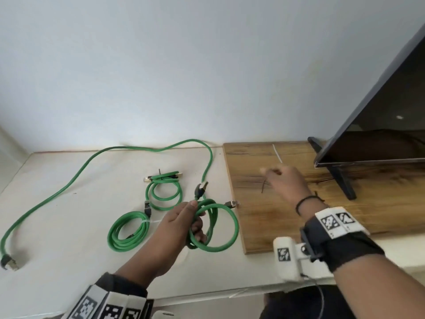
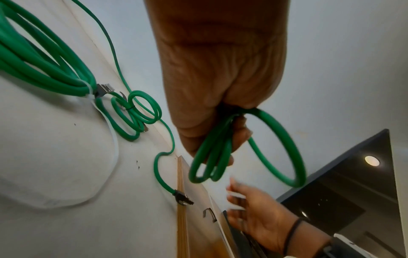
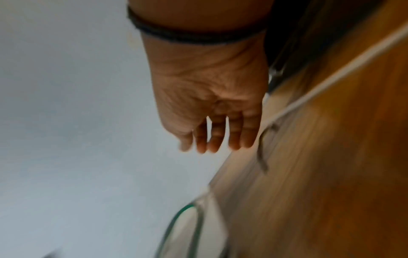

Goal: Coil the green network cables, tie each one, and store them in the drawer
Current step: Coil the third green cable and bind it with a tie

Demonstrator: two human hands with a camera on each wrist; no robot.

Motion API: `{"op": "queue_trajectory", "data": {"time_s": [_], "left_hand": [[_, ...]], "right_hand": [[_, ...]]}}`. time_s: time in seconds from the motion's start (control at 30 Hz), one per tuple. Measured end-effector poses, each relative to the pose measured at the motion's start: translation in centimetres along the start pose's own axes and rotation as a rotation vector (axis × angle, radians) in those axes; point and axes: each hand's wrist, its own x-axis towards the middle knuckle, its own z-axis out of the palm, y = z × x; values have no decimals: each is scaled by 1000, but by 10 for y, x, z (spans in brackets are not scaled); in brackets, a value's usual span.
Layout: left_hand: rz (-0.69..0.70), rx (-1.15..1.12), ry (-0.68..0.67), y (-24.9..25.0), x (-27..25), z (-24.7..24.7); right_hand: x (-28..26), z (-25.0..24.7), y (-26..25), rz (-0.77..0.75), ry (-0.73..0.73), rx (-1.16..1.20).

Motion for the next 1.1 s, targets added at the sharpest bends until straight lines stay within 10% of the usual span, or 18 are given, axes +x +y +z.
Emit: {"op": "queue_trajectory", "data": {"time_s": [0.17,0.37,0.57,0.8,1.1], "left_hand": [[17,37,65,-4,6,-6],[41,150,102,-8,9,-10],[99,297,180,-6,8,-17],[154,232,377,8,1,-26],[175,140,509,13,-5,-43]], "right_hand": [[52,-16,72,215,61,-670],[55,-4,77,236,129,-771],[29,-24,28,101,153,-448],[-82,-19,-89,38,-244,400],[-118,40,-87,78,-304,466]]}}
